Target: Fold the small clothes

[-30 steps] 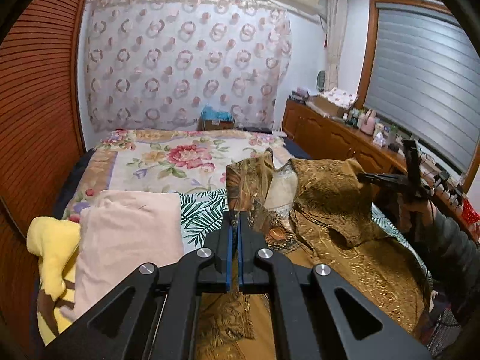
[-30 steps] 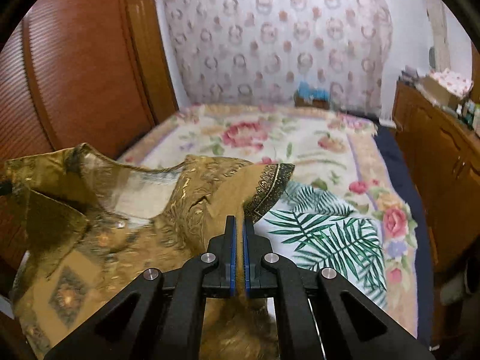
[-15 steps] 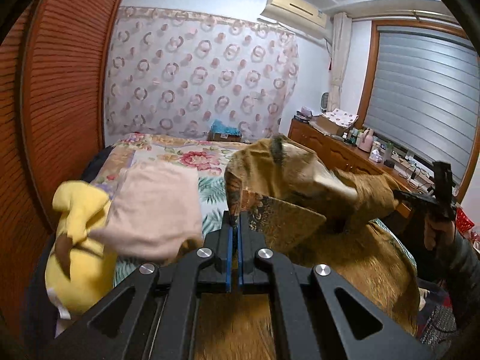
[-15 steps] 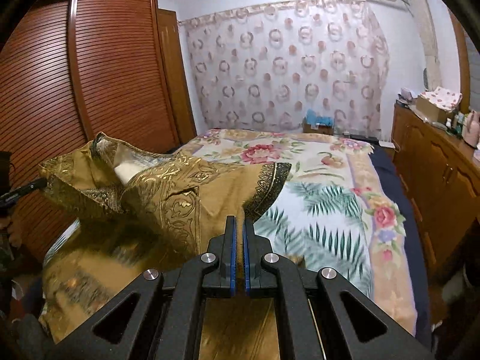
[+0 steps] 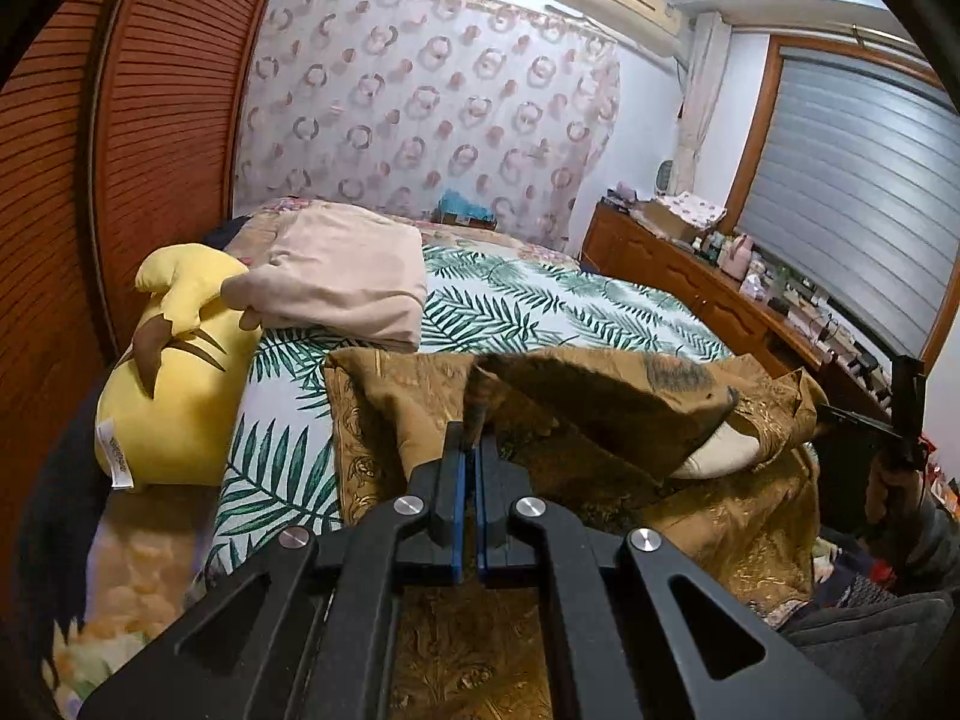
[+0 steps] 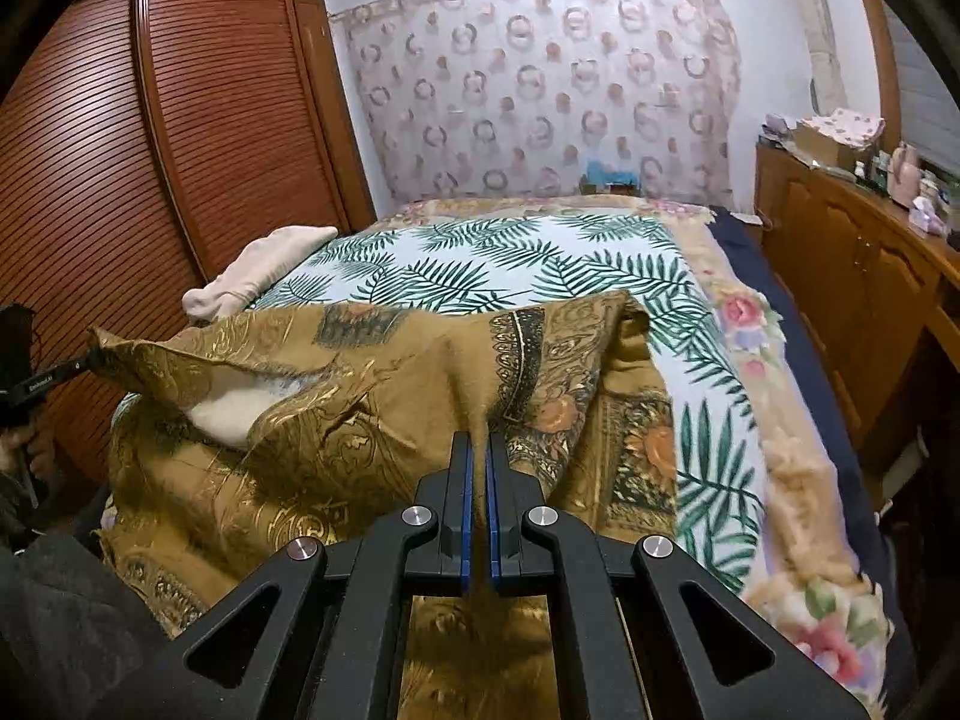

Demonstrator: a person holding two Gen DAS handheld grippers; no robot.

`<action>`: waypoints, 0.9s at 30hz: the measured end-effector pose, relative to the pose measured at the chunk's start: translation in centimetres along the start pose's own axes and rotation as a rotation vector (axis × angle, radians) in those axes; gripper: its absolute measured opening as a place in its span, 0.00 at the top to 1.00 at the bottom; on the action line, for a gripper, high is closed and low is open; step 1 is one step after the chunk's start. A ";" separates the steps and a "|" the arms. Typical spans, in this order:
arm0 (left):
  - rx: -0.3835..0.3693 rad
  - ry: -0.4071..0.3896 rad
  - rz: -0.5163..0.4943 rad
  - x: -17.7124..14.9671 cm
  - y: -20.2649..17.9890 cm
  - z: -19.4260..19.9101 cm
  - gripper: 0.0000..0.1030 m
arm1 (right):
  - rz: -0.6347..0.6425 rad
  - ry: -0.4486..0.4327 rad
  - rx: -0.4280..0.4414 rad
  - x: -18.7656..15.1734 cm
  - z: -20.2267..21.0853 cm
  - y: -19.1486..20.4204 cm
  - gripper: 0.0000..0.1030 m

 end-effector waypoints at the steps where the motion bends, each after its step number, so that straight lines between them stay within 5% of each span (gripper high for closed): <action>1: 0.002 -0.007 -0.003 0.2 -0.2 0.4 0.97 | 0.001 -0.004 -0.002 0.1 0.7 0.1 0.97; 8: 0.045 -0.028 -0.076 1.6 -1.1 2.8 0.97 | 0.071 -0.016 -0.006 0.1 4.9 2.6 0.97; 19: 0.113 -0.002 -0.099 0.9 0.6 2.5 0.96 | 0.106 0.077 -0.062 -1.4 4.4 2.9 0.97; 27: 0.120 0.015 -0.084 0.6 1.4 0.8 0.52 | 0.105 0.068 -0.088 0.1 4.7 3.0 0.92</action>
Point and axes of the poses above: each gripper's, at about its wrist camera, not at the fingertips, and z roughly against the way its jaws point, y to its left, x to its top, the point moved 10 cm from there along -z, roughly the way its jaws point, and after that the axes turned 5 degrees about -z, right-handed, at the moved point
